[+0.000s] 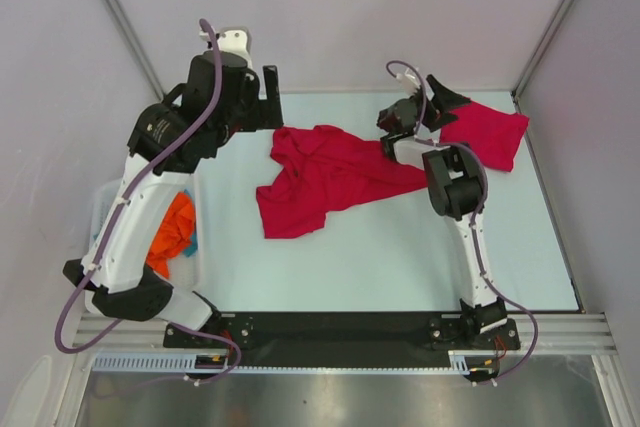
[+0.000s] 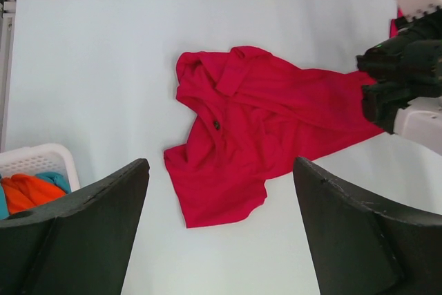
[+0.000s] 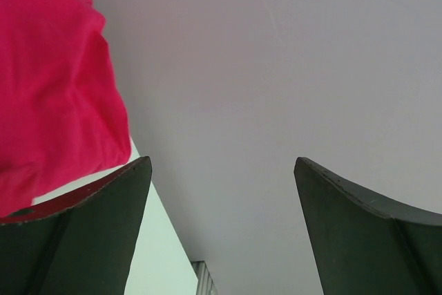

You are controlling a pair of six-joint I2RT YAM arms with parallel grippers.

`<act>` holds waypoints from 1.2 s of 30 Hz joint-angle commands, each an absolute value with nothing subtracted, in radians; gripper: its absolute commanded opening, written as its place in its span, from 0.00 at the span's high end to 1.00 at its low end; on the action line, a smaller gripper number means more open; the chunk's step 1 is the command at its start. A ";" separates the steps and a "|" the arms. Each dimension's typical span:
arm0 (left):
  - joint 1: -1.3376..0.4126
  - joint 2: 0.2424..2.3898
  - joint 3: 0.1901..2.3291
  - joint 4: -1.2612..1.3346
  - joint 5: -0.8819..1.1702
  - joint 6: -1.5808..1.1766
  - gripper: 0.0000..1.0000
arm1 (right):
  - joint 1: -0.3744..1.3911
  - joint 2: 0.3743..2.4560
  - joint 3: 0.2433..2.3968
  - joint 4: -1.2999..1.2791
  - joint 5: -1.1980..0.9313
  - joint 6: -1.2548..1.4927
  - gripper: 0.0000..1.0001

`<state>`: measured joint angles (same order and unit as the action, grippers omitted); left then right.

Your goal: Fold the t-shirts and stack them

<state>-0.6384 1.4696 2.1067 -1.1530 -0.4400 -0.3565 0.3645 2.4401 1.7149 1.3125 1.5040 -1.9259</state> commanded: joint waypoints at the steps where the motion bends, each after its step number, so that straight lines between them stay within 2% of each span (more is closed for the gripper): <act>1: -0.623 1.434 2.077 -1.106 -0.410 -0.347 0.09 | 0.345 2.309 1.727 1.506 1.767 -1.894 0.09; 5: -0.583 1.436 2.007 -1.043 -0.335 -0.353 0.09 | 0.385 2.252 1.782 1.506 1.767 -1.907 0.09; 16: -0.367 1.575 1.775 -0.786 0.254 -0.477 0.11 | 0.551 2.108 2.031 1.503 1.769 -1.948 0.09; 23: -0.344 1.638 1.652 -0.663 0.342 -0.560 0.12 | 0.656 2.048 2.135 1.502 1.769 -1.962 0.11; 27: -0.341 1.657 1.635 -0.643 0.321 -0.577 0.12 | 0.750 2.020 2.241 1.500 1.769 -1.968 0.12; 36: -0.341 1.664 1.632 -0.641 0.276 -0.563 0.12 | 1.107 1.977 2.583 1.467 1.769 -1.925 0.23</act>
